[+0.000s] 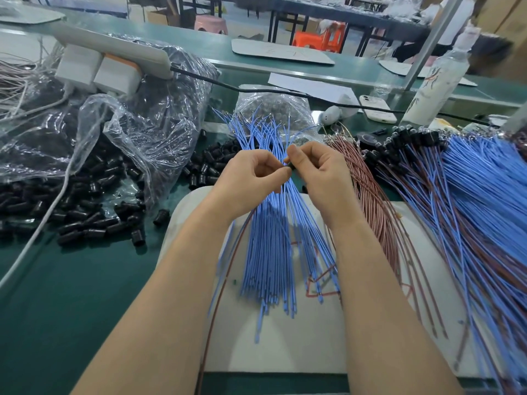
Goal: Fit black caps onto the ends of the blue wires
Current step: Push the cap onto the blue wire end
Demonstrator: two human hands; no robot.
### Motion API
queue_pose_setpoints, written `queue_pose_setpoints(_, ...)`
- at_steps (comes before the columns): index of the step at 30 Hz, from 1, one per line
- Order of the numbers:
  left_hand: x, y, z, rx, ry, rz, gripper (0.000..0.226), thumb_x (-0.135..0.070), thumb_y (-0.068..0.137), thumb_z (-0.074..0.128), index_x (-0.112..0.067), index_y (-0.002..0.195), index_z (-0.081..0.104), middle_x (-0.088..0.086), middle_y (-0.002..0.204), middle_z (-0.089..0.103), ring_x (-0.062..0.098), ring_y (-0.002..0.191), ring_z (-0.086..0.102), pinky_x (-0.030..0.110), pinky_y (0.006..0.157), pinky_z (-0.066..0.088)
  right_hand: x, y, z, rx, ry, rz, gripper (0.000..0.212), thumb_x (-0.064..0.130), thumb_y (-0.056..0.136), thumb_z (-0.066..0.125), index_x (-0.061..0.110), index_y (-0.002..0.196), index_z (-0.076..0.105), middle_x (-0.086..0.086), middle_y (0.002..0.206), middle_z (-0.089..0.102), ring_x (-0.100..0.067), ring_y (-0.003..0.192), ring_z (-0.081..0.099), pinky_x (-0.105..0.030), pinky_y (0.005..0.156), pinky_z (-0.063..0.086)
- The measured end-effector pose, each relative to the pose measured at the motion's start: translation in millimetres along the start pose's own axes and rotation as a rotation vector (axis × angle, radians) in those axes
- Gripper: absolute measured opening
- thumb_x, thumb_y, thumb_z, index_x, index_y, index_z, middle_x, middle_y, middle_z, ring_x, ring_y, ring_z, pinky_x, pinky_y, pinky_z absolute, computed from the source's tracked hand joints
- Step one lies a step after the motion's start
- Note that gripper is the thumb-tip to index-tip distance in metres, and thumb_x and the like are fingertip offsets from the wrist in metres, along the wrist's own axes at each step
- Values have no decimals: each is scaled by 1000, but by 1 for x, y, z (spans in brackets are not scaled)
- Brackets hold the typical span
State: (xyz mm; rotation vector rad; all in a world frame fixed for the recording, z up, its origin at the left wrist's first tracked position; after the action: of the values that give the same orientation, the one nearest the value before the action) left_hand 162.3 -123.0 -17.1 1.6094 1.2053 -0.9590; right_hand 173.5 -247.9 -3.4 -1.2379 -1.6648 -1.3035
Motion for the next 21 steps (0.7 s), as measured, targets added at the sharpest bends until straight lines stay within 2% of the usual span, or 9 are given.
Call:
queue_pose_setpoints(2,-1,-1,2,26,-59,-6,15,-20,89,64,-16,74,62,-11,50,60,-2,39,42,8,42,30,-6,0,4,36,179,67,26,20,96,55,7,74,59,13,46,47,-7,46,37,-22,50,33)
queue_pose_setpoints(3,-2,-1,3,36,-69,-14,15,-19,89,63,-15,75,63,-10,50,59,-1,38,39,9,41,29,-10,-1,8,50,239,106,27,20,97,54,7,73,59,14,43,42,-6,43,33,-22,48,29)
queue_pose_setpoints(5,1,-1,4,41,-33,-34,15,-19,89,63,-13,75,63,-9,51,58,-1,37,39,10,40,29,-17,0,9,34,215,160,29,21,97,55,10,70,59,12,42,39,-8,44,29,-23,48,26)
queue_pose_setpoints(8,9,-4,2,60,82,-74,17,-24,86,65,-13,74,65,-9,52,60,0,45,48,9,47,37,-30,1,-26,-131,90,247,27,30,97,53,15,76,60,13,43,43,-2,42,32,-19,47,30)
queue_pose_setpoints(11,6,-4,-2,26,18,-56,13,-26,87,66,-17,78,67,-11,58,67,6,57,59,11,60,44,-38,-1,-51,-278,189,280,24,29,96,54,15,78,59,11,52,45,-2,45,35,-18,48,32)
queue_pose_setpoints(13,3,-1,-5,-37,-21,-19,3,-24,88,66,-22,86,66,-9,70,71,20,73,65,27,76,51,-34,-1,-39,-248,187,247,17,24,96,55,17,81,59,10,55,52,-1,49,44,-17,52,38)
queue_pose_setpoints(15,4,3,-9,-105,-5,0,7,-22,89,65,-26,95,65,-4,83,73,27,75,58,40,77,49,-29,0,-23,-191,210,229,7,18,94,57,17,87,58,8,62,59,-2,56,53,-19,59,44)
queue_pose_setpoints(18,8,4,-19,-204,-11,24,15,-15,89,64,-26,99,65,2,90,72,16,75,58,39,79,52,-20,1,-15,-142,251,199,4,11,91,60,15,91,59,1,73,65,-5,65,60,-19,63,49)
queue_pose_setpoints(21,5,3,-21,-242,-15,66,19,-5,88,62,-23,95,62,-2,89,71,11,84,65,30,85,52,-3,-1,-5,-62,248,105,12,3,88,61,14,88,61,-2,75,64,-13,73,61,-24,72,53)
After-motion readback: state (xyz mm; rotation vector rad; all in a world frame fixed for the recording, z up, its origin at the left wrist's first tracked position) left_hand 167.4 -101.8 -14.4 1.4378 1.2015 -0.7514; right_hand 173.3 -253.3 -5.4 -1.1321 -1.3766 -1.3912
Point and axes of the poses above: each hand's wrist, its own y-axis towards the middle knuckle, its own z-axis out of the palm, x = y × z, the point moved 10 cm from there along y, towards the middle knuckle
